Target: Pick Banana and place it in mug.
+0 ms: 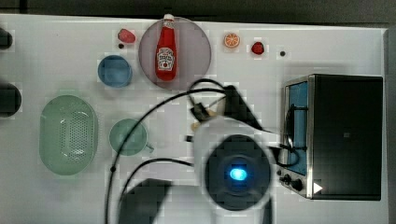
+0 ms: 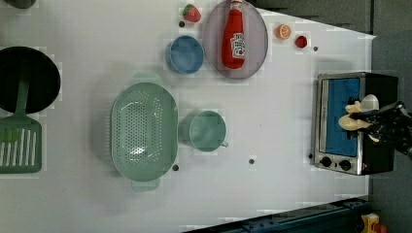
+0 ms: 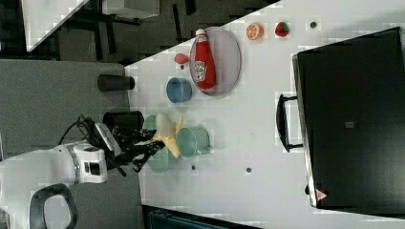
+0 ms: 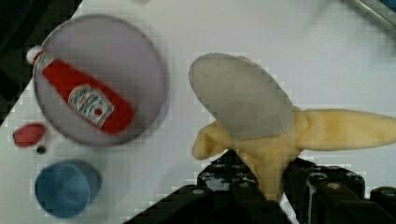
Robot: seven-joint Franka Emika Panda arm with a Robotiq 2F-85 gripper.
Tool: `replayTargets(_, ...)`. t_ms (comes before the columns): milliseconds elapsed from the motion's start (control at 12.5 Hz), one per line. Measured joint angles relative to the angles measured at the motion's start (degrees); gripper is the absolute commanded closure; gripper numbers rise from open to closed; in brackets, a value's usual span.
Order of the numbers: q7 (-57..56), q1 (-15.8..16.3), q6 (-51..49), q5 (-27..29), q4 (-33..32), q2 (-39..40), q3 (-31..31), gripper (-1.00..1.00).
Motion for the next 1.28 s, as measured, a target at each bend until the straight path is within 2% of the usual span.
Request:
replayTargets(320, 5.4, 0.2, -1.9, 2.2, -0.4, 4.7, 13.1, 0.46)
replayTargets(640, 16.2, 3.6, 1.3, 4.2, -1.2, 8.1, 22.0, 0.46)
replayTargets(800, 22.1, 3.7, 6.8, 5.5, -2.4, 11.1, 25.6, 0.46)
replayTargets(1040, 30.8, 4.6, 10.2, 3.6, -2.9, 17.5, 27.4, 0.46)
replayTargets(1200, 34.8, 3.8, 14.4, -1.3, -2.2, 23.7, 29.1, 0.46)
replayTargets(1280, 36.3, 3.6, 17.3, -1.6, -1.5, 27.8, 29.5, 0.46)
